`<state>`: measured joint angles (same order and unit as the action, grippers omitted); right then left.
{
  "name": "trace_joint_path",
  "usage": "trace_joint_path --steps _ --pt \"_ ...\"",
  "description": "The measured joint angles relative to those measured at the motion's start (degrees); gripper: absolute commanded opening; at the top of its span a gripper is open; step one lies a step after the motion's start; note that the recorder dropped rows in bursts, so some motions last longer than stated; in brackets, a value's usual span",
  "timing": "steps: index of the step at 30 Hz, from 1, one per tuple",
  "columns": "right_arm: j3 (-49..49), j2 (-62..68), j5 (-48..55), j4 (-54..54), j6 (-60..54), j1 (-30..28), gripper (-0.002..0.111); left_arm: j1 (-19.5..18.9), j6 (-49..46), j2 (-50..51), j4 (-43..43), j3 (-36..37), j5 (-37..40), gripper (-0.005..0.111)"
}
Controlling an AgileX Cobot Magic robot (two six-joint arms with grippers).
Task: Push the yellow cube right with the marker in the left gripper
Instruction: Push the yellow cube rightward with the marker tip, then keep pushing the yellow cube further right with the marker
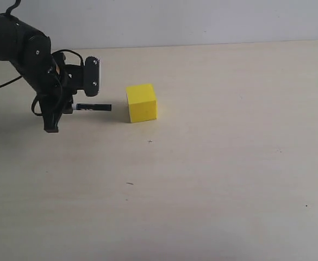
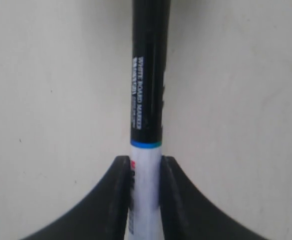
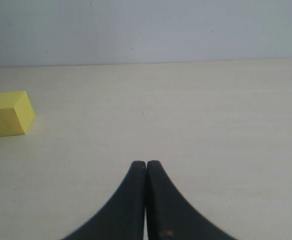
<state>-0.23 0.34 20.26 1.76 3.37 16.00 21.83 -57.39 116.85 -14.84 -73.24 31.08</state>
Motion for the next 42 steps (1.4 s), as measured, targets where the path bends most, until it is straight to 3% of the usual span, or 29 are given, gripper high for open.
trace_joint_path --steps 11,18,24,33,42 --pt "0.00 0.00 0.00 0.00 0.00 0.00 0.000 7.33 2.91 2.72 -0.11 -5.51 -1.74 0.000" --pt "0.00 0.00 0.00 0.00 0.00 0.00 0.000 6.15 6.36 2.97 -1.78 -6.39 2.74 0.000" --pt "0.00 0.00 0.00 0.00 0.00 0.00 0.000 5.42 7.75 3.35 -2.34 -6.47 0.52 0.000" --pt "0.00 0.00 0.00 0.00 0.00 0.00 0.000 9.53 8.74 7.26 -2.44 -8.84 -4.01 0.000" --pt "0.00 0.00 0.00 0.00 0.00 0.00 0.000 7.71 10.19 7.26 -2.60 -9.26 0.21 0.000"
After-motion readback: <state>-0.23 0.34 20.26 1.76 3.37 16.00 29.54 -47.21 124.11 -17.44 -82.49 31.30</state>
